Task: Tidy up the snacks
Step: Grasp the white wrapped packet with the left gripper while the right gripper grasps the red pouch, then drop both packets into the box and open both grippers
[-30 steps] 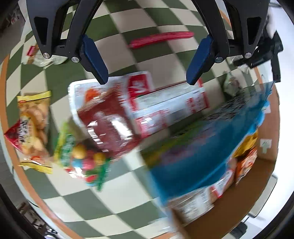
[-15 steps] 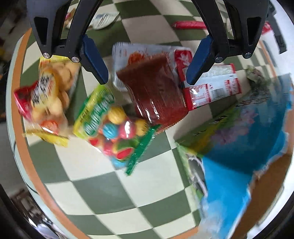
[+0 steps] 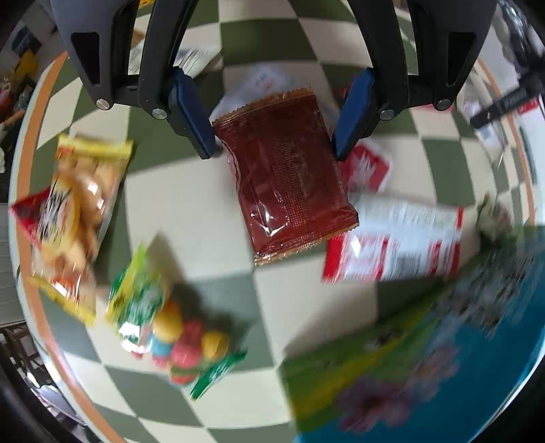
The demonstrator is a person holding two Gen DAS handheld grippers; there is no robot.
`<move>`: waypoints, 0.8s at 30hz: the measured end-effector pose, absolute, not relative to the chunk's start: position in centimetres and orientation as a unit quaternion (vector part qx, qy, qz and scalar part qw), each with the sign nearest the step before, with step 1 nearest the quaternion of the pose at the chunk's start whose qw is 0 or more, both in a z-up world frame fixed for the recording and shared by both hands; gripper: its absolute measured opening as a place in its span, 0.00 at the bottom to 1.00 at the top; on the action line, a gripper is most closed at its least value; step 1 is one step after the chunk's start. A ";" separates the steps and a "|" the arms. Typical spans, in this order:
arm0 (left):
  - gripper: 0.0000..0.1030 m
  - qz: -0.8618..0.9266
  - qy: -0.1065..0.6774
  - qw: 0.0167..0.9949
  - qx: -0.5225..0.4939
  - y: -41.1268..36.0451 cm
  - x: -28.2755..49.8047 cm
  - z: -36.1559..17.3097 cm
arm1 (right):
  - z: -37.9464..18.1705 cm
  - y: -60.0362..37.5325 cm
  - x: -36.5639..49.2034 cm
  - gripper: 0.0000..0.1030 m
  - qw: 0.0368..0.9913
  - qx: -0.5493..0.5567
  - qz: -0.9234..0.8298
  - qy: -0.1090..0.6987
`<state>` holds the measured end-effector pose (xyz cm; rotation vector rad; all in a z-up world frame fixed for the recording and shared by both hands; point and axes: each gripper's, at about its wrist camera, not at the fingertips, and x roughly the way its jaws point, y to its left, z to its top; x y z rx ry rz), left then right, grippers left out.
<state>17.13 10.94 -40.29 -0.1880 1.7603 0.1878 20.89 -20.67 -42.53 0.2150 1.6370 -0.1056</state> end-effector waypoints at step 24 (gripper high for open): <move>0.47 -0.018 0.673 0.739 -0.037 2.2 15.3 -24.3 | -32.2 -15.1 18.0 0.58 0.711 0.155 0.090 0.679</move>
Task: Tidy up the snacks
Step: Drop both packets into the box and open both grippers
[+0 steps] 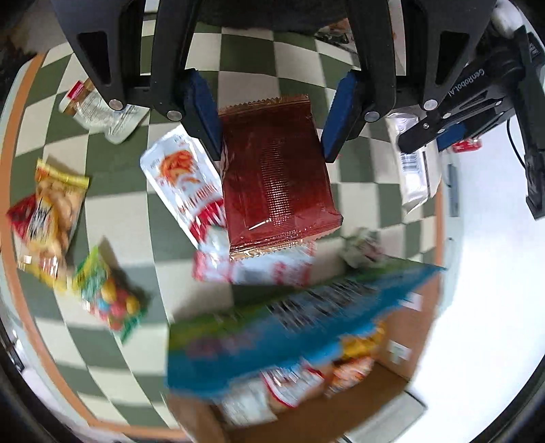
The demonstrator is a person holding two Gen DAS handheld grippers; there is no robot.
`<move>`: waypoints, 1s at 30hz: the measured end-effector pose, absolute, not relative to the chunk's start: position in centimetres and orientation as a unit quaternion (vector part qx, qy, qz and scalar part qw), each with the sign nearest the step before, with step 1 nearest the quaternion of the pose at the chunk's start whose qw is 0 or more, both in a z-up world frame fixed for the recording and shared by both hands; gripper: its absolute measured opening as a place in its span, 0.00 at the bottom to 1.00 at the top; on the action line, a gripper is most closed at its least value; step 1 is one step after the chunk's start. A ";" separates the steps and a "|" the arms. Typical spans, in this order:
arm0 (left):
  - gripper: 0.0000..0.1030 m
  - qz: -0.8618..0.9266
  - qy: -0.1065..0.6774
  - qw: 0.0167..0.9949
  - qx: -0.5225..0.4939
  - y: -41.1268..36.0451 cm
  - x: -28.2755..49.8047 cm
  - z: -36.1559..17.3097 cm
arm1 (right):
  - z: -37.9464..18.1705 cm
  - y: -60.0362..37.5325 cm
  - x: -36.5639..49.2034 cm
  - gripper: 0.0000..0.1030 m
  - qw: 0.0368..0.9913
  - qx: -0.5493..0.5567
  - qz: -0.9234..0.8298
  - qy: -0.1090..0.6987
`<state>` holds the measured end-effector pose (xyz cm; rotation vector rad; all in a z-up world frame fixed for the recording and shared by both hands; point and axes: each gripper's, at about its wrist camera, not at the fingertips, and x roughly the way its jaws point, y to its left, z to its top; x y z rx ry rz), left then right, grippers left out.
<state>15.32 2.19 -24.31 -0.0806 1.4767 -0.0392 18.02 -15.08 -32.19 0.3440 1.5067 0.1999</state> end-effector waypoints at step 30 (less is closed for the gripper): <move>0.47 -0.039 0.744 0.665 -0.059 1.3 39.0 -27.8 | -26.9 -18.0 37.3 0.59 0.747 0.139 0.072 0.646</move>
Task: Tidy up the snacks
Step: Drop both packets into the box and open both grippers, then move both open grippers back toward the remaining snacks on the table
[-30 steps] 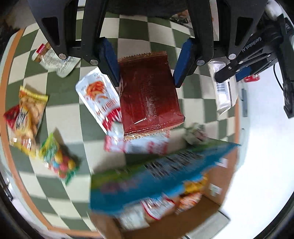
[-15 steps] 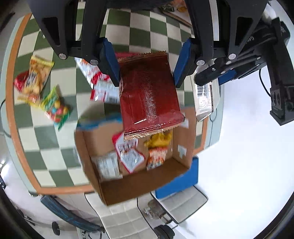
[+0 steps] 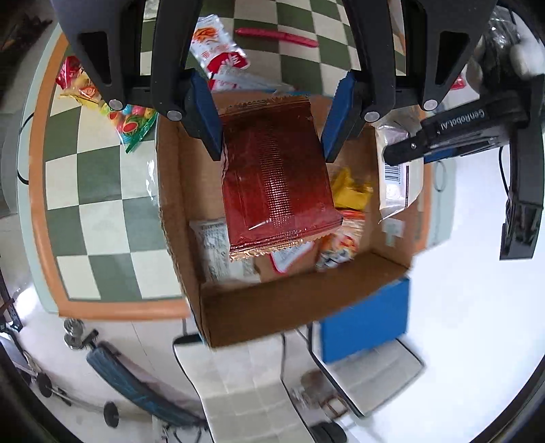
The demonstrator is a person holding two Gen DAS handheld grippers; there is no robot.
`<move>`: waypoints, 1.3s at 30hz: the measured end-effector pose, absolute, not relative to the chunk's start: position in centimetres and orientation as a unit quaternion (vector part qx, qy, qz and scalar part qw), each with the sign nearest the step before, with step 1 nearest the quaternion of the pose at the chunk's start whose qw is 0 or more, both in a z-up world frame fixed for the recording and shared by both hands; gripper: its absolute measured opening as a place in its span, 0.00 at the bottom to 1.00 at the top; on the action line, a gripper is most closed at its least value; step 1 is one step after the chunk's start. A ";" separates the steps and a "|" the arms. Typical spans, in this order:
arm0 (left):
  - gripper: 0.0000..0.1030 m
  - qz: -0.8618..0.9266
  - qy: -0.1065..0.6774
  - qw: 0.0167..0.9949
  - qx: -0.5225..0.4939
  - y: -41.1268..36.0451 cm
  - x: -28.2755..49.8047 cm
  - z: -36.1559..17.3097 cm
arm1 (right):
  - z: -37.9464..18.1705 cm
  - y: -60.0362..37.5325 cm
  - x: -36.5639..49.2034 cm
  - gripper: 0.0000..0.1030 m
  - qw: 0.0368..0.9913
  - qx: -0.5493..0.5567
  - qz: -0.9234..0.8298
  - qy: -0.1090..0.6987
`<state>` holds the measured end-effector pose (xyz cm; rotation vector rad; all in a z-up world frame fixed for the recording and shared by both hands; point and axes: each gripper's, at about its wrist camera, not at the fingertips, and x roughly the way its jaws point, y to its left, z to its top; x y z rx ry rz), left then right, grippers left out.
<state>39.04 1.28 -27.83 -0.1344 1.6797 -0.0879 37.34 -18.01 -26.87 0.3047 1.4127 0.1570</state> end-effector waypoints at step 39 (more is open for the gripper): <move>0.81 -0.052 0.621 0.782 0.035 -1.7 28.8 -18.3 | -26.0 -18.9 31.7 0.90 0.751 0.131 0.080 0.642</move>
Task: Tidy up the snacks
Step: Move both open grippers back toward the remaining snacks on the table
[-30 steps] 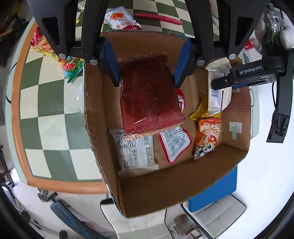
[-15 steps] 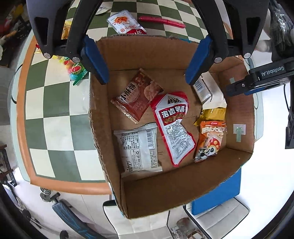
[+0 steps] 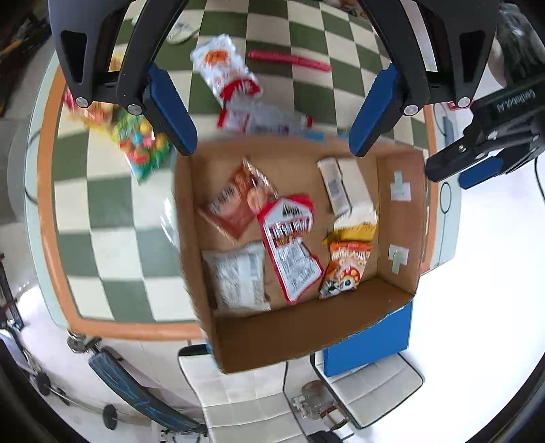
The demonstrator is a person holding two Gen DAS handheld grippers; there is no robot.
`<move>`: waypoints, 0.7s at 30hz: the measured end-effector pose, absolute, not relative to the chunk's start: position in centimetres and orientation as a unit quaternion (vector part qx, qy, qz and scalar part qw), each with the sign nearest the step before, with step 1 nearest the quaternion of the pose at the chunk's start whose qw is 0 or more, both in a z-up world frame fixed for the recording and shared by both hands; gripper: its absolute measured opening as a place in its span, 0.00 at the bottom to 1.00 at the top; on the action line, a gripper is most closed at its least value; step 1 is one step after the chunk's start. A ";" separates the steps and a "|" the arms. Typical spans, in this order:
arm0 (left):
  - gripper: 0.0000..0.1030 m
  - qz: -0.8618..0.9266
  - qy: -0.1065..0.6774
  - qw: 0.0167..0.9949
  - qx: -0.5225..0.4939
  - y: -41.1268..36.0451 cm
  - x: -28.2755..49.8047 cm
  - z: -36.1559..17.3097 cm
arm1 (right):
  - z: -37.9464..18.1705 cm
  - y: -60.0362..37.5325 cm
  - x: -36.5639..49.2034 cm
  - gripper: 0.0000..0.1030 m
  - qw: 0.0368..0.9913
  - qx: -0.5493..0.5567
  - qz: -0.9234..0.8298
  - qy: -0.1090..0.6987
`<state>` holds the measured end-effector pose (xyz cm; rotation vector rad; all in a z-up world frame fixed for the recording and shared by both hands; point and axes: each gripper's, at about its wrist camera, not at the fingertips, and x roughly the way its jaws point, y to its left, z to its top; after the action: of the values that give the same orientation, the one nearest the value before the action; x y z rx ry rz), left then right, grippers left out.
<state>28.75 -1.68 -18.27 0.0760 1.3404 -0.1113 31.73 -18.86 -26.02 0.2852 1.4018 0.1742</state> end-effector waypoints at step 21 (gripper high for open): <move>0.81 -0.108 0.709 0.656 0.237 -11.5 11.8 -36.6 | -44.4 -25.3 11.5 0.90 0.606 -0.076 0.019 0.792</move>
<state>11.83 -11.50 -36.59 0.5374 1.6067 -0.2446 11.50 -25.26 -44.38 -0.1764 1.8312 0.0442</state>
